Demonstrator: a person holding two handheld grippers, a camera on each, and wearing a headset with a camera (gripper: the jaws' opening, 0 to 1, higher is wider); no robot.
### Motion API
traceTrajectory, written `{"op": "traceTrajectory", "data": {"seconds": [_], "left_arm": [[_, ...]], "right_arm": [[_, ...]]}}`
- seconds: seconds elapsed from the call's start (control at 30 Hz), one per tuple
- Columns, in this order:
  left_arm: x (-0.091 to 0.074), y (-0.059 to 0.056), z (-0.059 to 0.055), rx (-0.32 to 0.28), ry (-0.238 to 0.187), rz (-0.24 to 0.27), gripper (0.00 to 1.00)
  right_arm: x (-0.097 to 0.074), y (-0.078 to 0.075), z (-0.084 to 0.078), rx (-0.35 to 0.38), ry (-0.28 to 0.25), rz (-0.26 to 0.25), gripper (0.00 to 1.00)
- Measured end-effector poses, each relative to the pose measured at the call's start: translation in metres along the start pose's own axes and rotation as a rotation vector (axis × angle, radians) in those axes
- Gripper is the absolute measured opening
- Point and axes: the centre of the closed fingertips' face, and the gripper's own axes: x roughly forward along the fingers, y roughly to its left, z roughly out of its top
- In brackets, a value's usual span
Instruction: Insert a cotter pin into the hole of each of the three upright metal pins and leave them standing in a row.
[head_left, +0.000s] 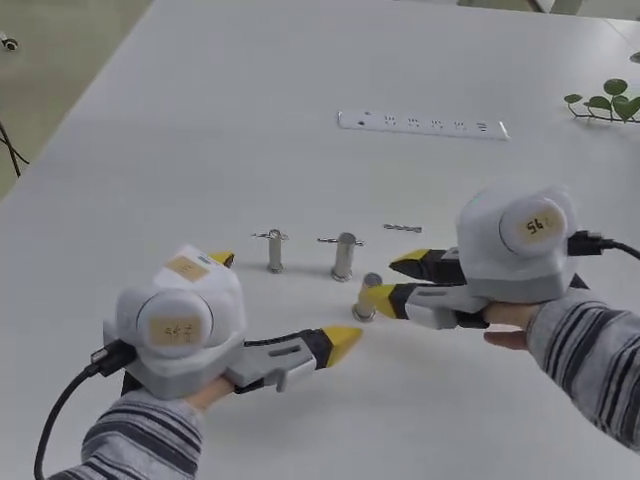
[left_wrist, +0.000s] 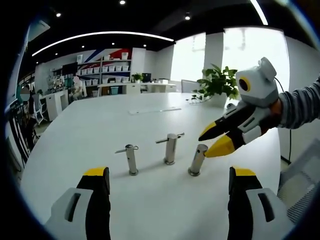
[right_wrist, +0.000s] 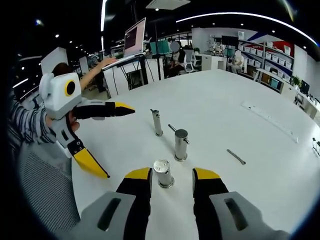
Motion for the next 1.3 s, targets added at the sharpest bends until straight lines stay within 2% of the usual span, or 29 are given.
{"op": "traceTrajectory", "data": {"seconds": [0.1,0.2,0.33,0.43,0.47,0.6,0.9,1.1,1.3], "left_arm": [[0.001,-0.001,-0.001,0.002,0.006,-0.003,0.99],[0.002,0.0,-0.001,0.006,0.008,-0.004,0.99],[0.002,0.001,-0.001,0.004,0.008,-0.002,0.99],[0.002,0.001,-0.001,0.004,0.009,0.001,0.99],[0.002,0.002,-0.001,0.003,0.008,0.002,0.99],[0.002,0.002,-0.001,0.003,0.007,0.004,0.99],[0.001,0.002,-0.001,0.012,0.004,0.004,0.99],[0.001,0.003,0.001,0.001,-0.003,0.008,0.98],[0.001,0.0,-0.001,0.005,0.002,-0.003,0.98]], "right_arm": [[-0.005,-0.004,-0.002,-0.009,0.02,0.003,0.3],[-0.01,-0.006,-0.001,-0.031,0.034,0.032,0.26],[-0.013,-0.008,-0.001,-0.058,0.06,0.054,0.28],[-0.014,-0.013,-0.001,-0.044,0.07,0.067,0.28],[-0.014,-0.014,-0.003,-0.049,0.079,0.087,0.28],[-0.012,-0.03,-0.008,-0.088,0.125,0.073,0.27],[-0.003,-0.067,-0.007,-0.15,0.188,0.059,0.26],[0.003,-0.083,-0.006,-0.176,0.224,0.053,0.26],[0.013,-0.097,-0.006,-0.195,0.26,0.06,0.24]]}}
